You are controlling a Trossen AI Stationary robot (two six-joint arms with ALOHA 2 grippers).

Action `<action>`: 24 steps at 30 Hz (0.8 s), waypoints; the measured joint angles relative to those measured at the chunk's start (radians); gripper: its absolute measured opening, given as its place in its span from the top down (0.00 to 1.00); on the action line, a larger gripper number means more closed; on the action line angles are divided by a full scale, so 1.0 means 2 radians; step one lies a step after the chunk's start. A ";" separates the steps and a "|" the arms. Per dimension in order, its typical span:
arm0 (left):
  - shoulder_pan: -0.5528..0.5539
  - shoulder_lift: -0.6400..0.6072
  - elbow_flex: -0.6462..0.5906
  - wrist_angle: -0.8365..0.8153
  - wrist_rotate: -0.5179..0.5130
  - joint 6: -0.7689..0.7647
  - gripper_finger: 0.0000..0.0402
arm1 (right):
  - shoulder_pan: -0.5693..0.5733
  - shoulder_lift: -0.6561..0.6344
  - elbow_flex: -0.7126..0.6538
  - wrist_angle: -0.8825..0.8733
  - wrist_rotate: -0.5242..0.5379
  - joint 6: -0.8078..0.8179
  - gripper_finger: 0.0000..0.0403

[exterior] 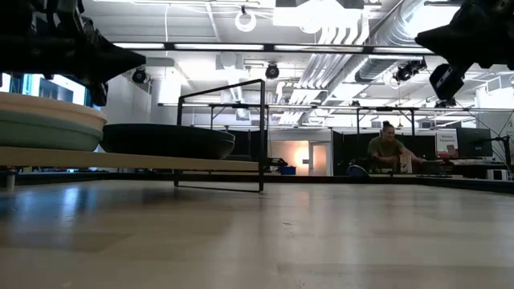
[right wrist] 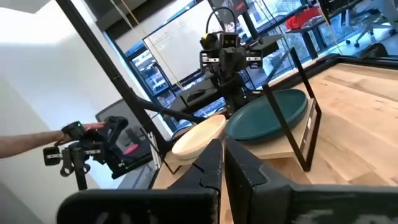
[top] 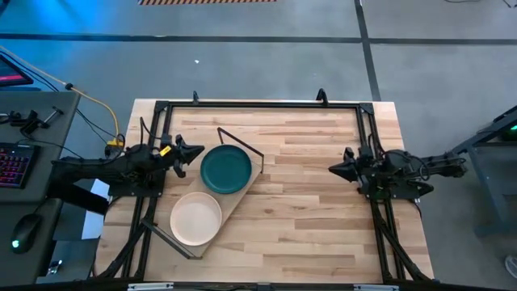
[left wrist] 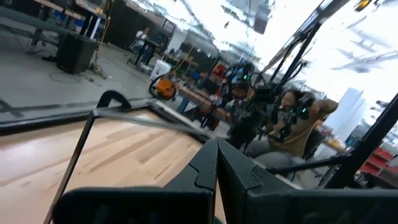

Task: Place and stack plates onto a shelf
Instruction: Return to Home Position

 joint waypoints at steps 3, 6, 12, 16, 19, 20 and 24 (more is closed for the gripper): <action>0.000 -0.008 0.000 -0.024 -0.002 0.000 1.00 | -0.001 -0.003 -0.010 0.003 -0.002 -0.013 1.00; 0.000 -0.021 0.000 -0.049 -0.002 0.000 1.00 | -0.005 -0.003 -0.021 0.001 0.005 -0.019 1.00; 0.000 -0.035 0.000 -0.091 -0.002 0.000 1.00 | -0.030 0.000 -0.044 0.019 -0.003 -0.029 1.00; 0.000 -0.048 0.000 -0.117 -0.002 0.000 1.00 | -0.051 -0.001 -0.044 0.018 -0.006 -0.082 1.00; 0.000 -0.054 0.000 -0.127 -0.001 0.000 1.00 | -0.063 -0.001 -0.044 0.018 -0.007 -0.126 1.00; 0.000 -0.056 0.000 -0.128 -0.002 0.000 1.00 | -0.065 -0.001 -0.044 0.017 -0.009 -0.135 1.00; 0.000 -0.059 0.000 -0.128 -0.002 0.000 1.00 | -0.069 -0.001 -0.044 0.013 -0.031 -0.156 1.00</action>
